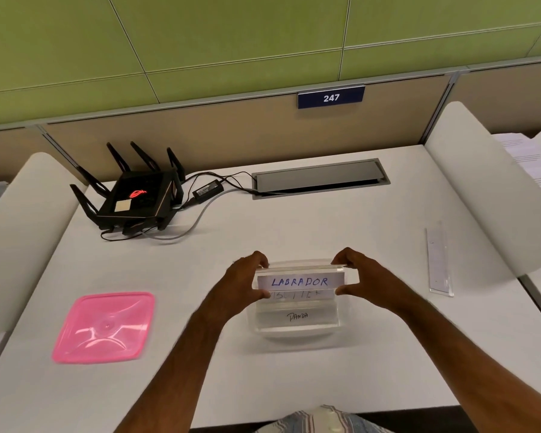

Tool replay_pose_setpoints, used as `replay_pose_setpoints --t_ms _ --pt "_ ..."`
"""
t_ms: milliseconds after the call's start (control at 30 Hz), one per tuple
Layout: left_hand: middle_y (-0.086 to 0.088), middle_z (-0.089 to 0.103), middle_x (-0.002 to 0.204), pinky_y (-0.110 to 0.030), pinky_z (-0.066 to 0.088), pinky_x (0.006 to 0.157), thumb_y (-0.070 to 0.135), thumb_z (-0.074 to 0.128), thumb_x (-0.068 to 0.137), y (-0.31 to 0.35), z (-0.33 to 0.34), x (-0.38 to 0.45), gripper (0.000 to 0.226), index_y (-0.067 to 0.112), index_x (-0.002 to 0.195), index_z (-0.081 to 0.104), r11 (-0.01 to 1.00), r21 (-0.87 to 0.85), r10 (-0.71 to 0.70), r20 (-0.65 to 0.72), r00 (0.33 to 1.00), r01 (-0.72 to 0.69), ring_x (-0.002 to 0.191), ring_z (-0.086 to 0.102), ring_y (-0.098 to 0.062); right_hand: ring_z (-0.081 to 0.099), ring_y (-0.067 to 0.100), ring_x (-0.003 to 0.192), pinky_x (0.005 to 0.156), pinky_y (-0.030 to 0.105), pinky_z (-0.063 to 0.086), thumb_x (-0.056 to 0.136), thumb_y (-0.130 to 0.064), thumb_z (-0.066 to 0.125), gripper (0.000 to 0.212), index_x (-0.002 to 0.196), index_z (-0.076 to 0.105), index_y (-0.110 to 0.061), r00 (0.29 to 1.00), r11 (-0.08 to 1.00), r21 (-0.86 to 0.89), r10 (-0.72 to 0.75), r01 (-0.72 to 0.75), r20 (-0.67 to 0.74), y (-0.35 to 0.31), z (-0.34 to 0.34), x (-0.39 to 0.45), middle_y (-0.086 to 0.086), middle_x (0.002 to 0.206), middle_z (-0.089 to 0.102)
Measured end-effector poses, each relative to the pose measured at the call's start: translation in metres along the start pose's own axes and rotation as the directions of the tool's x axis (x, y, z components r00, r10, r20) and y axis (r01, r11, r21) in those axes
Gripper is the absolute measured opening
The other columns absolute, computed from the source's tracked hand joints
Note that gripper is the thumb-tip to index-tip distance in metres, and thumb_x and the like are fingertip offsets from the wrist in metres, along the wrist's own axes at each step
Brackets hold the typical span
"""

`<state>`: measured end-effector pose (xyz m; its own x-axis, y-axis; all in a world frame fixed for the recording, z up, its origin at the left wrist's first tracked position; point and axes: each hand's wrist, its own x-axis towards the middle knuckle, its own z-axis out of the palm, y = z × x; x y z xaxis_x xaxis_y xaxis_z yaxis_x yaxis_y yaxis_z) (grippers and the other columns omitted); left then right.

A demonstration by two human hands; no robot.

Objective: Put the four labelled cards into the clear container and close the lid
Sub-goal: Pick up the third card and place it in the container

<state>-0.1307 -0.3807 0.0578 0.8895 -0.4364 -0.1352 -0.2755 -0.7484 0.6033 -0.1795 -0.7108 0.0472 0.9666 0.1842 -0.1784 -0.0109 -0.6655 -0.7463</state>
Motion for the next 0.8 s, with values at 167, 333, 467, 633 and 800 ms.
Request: replay_pose_setpoints --t_ms 167,333,467,633,800 --pt "0.01 0.062 0.113 -0.019 0.035 0.088 0.023 0.088 0.069 -0.008 0.014 0.004 0.055 0.035 0.11 0.053 0.998 0.067 -0.022 0.017 1.0 0.021 0.12 0.046 -0.016 0.059 0.004 0.092 0.081 0.027 0.047 0.071 -0.024 0.091 0.053 0.109 0.055 -0.028 0.999 0.988 -0.146 -0.047 0.048 0.009 0.0 0.01 0.009 -0.014 0.111 0.066" --pt "0.005 0.07 0.109 -0.023 0.022 0.111 0.026 0.091 0.064 -0.016 0.025 0.009 0.052 0.021 0.106 0.061 0.977 0.211 -0.009 -0.013 1.0 0.012 0.118 0.055 -0.027 0.048 0.013 0.107 0.095 0.019 0.026 0.074 -0.025 0.088 0.054 0.121 0.061 -0.021 0.992 0.951 -0.284 -0.122 0.121 0.014 0.007 0.02 0.017 -0.011 0.119 0.064" --pt "0.005 0.072 0.109 -0.013 -0.004 0.112 0.03 0.086 0.071 -0.021 0.033 0.015 0.04 0.02 0.103 0.065 0.958 0.287 0.021 -0.019 1.0 -0.015 0.114 0.062 -0.022 0.054 0.024 0.121 0.103 0.007 0.01 0.08 -0.023 0.083 0.044 0.121 0.067 -0.017 0.978 0.888 -0.418 -0.208 0.189 0.0 0.014 0.025 0.025 -0.005 0.121 0.068" --pt "0.001 0.071 0.119 -0.019 0.004 0.116 0.032 0.08 0.081 -0.023 0.036 0.022 0.032 0.022 0.109 0.067 0.943 0.333 0.017 0.014 1.0 -0.021 0.129 0.052 -0.025 0.063 0.024 0.119 0.12 0.023 0.008 0.087 -0.022 0.077 0.034 0.118 0.068 -0.012 0.97 0.82 -0.521 -0.225 0.238 0.089 0.016 0.029 0.034 0.0 0.118 0.071" --pt "0.004 0.071 0.116 -0.024 -0.007 0.12 0.03 0.069 0.091 -0.027 0.039 0.03 0.026 0.021 0.115 0.066 0.897 0.43 0.063 0.105 0.992 -0.103 0.12 0.059 -0.013 0.074 0.022 0.067 0.106 0.052 0.04 0.061 -0.005 0.094 0.032 0.087 0.075 -0.007 0.935 0.779 -0.537 -0.351 0.324 0.055 0.012 0.038 0.034 0.002 0.08 0.075"
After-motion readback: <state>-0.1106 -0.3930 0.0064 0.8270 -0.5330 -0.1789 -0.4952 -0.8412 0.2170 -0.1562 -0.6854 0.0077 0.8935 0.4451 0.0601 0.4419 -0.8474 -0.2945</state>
